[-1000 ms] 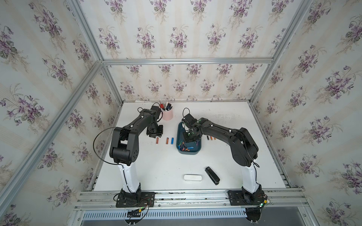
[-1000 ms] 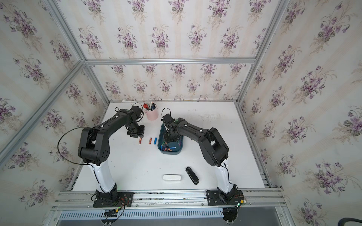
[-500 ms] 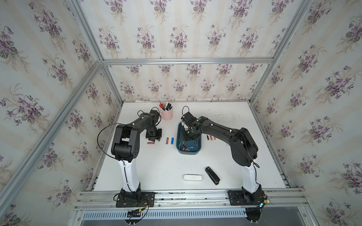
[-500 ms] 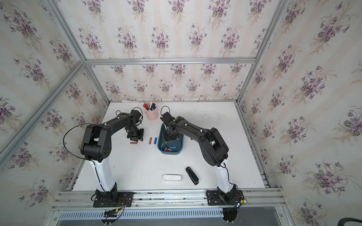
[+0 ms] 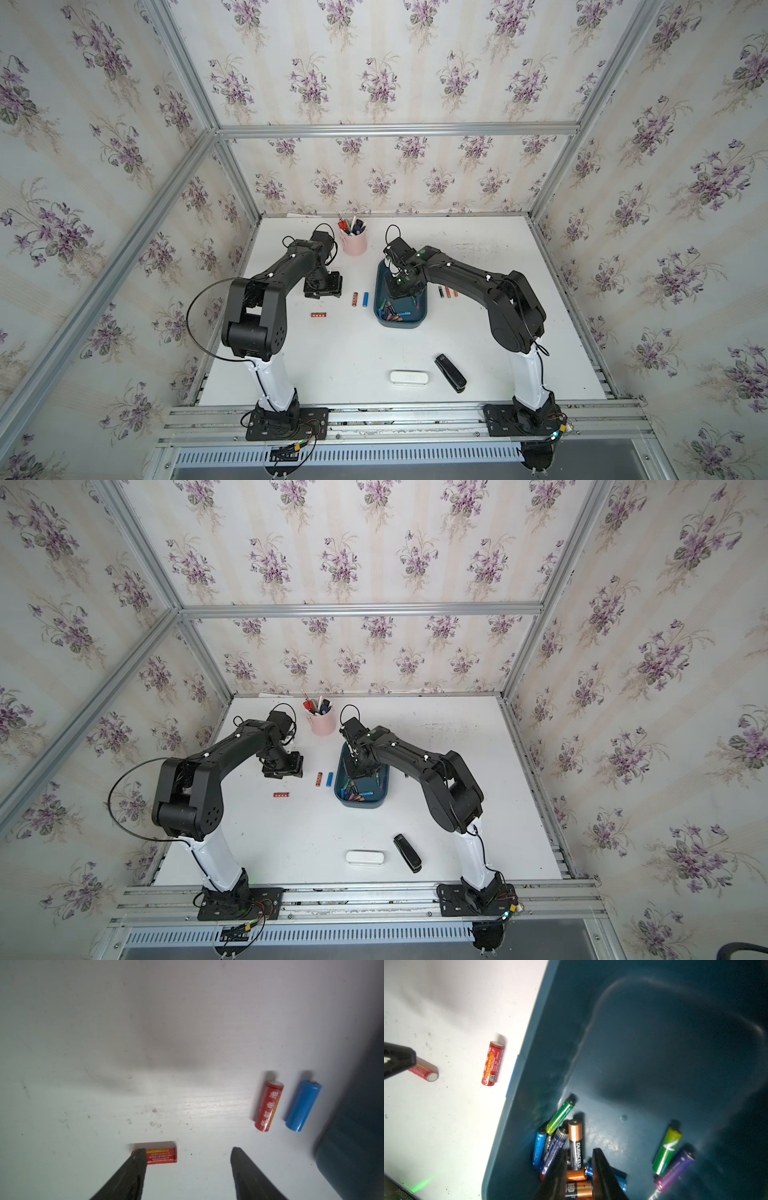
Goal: Take the batteries out of the storage box
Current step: Adjust the battery at the center of the board.
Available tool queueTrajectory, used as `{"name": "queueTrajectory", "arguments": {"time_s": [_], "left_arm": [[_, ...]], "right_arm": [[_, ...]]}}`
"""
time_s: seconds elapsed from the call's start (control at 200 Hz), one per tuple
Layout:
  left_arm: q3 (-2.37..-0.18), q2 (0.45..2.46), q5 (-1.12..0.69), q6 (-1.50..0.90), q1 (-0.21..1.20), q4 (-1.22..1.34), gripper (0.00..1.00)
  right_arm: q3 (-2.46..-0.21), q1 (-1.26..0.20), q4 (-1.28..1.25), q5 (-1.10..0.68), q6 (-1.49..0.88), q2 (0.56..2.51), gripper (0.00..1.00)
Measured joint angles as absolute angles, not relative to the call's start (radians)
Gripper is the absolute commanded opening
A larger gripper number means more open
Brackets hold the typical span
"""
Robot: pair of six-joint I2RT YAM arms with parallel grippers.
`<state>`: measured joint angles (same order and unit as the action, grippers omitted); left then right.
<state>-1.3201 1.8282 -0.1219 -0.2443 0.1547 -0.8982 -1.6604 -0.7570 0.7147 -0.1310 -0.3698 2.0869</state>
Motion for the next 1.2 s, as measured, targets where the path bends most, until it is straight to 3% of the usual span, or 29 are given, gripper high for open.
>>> {"name": "queueTrajectory", "arguments": {"time_s": [0.14,0.375,0.719,0.884,0.969,1.084,1.199], "left_arm": [[-1.210,1.745,-0.111,-0.284,0.154,-0.918,1.00],[-1.069,1.664,-0.121,-0.371,0.152,-0.916,1.00],[-1.018,1.719,-0.190,-0.439,0.148,-0.792,0.99],[-1.043,1.747,-0.181,-0.447,0.148,-0.793,0.95],[-1.057,1.763,-0.173,-0.443,0.148,-0.806,0.87],[-1.080,1.792,-0.140,-0.434,0.147,-0.838,0.68],[-1.110,1.823,-0.119,-0.422,0.144,-0.875,0.66]], "right_arm": [[-1.673,-0.757,0.716,-0.138,-0.366,2.094,0.27],[-1.686,-0.757,0.715,-0.140,-0.341,2.095,0.27],[-1.686,-0.755,0.726,-0.137,-0.332,2.095,0.28],[-1.697,-0.754,0.735,-0.130,-0.329,2.095,0.28],[-1.701,-0.754,0.738,-0.127,-0.329,2.095,0.28],[-1.707,-0.754,0.741,-0.127,-0.329,2.095,0.28],[-1.708,-0.754,0.747,-0.127,-0.328,2.095,0.28]]}}
